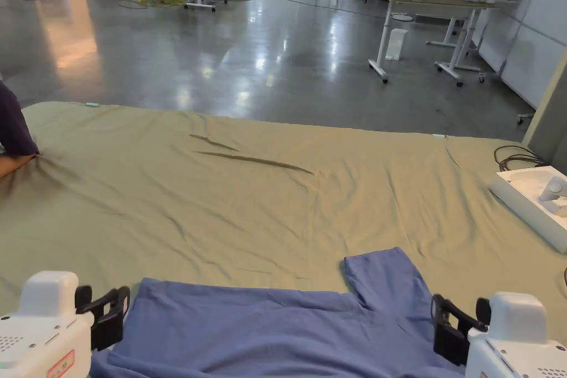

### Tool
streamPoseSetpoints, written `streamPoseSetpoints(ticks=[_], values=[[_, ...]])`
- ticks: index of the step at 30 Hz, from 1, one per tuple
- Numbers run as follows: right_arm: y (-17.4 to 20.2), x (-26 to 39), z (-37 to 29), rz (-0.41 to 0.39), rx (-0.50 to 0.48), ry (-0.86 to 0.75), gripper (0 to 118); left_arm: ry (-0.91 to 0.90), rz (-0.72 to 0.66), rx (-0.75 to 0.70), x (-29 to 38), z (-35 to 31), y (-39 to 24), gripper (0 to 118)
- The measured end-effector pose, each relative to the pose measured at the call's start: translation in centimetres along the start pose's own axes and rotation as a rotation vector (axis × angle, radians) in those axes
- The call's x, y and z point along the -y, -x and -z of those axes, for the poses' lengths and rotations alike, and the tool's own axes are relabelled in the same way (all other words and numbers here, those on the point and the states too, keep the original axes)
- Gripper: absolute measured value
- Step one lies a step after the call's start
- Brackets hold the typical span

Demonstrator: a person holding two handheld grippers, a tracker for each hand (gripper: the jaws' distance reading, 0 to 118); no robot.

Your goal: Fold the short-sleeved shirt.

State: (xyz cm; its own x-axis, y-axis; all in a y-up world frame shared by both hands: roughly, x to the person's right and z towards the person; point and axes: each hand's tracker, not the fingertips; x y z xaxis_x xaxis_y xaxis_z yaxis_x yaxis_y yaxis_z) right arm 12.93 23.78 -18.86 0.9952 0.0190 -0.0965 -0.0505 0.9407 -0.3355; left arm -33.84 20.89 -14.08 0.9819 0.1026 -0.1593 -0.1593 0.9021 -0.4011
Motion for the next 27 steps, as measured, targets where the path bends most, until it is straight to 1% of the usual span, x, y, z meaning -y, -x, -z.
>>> streamPoseSetpoints(ticks=[2,3,4,5,6,7,8,12,16,18,21,24,27], values=[[1.5,-0.9,-0.2,0.009,0.002,-0.094,51,-0.112,0.009,-0.016,-1.3,-0.9,-1.5,50],[2.0,-1.2,-0.3,0.016,0.005,-0.121,42,-0.158,0.009,-0.02,-1.6,-1.3,-2.0,48],[2.6,-1.5,-0.3,0.023,0.005,-0.148,35,-0.197,0.015,-0.02,-2.0,-1.6,-2.6,41],[3.1,-1.8,-0.2,0.035,0.007,-0.168,27,-0.223,0.032,-0.03,-2.4,-2.0,-3.3,28],[3.5,-1.9,-0.1,0.042,0.009,-0.173,14,-0.241,0.046,-0.033,-2.7,-2.2,-3.8,10],[3.9,-2.0,0.0,0.051,0.012,-0.191,4,-0.253,0.066,-0.059,-2.9,-2.3,-4.4,5],[4.3,-2.2,0.1,0.053,0.023,-0.193,0,-0.269,0.077,-0.066,-3.0,-2.5,-4.8,4],[5.1,-2.8,0.6,0.052,0.018,-0.205,0,-0.239,0.039,0.009,-3.4,-2.5,-4.8,1],[5.6,-2.9,1.3,0.01,0.02,-0.201,0,-0.183,0.057,0.003,-3.3,-1.6,-3.5,1],[5.7,-2.8,1.8,0.003,0.014,-0.191,0,-0.111,0.042,0.002,-3.3,-0.5,-2.1,1],[5.7,-2.7,2.8,-0.001,0.008,-0.17,0,-0.013,0.029,0.002,-3.4,2.3,0.4,1],[5.9,-2.5,3.9,-0.013,0.005,-0.146,0,0.129,0.039,0.001,-3.5,6.8,2.7,1],[5.9,-2.4,5.1,-0.022,-0.001,-0.115,0,0.247,0.017,-0.003,-3.2,11.8,4.4,1]])
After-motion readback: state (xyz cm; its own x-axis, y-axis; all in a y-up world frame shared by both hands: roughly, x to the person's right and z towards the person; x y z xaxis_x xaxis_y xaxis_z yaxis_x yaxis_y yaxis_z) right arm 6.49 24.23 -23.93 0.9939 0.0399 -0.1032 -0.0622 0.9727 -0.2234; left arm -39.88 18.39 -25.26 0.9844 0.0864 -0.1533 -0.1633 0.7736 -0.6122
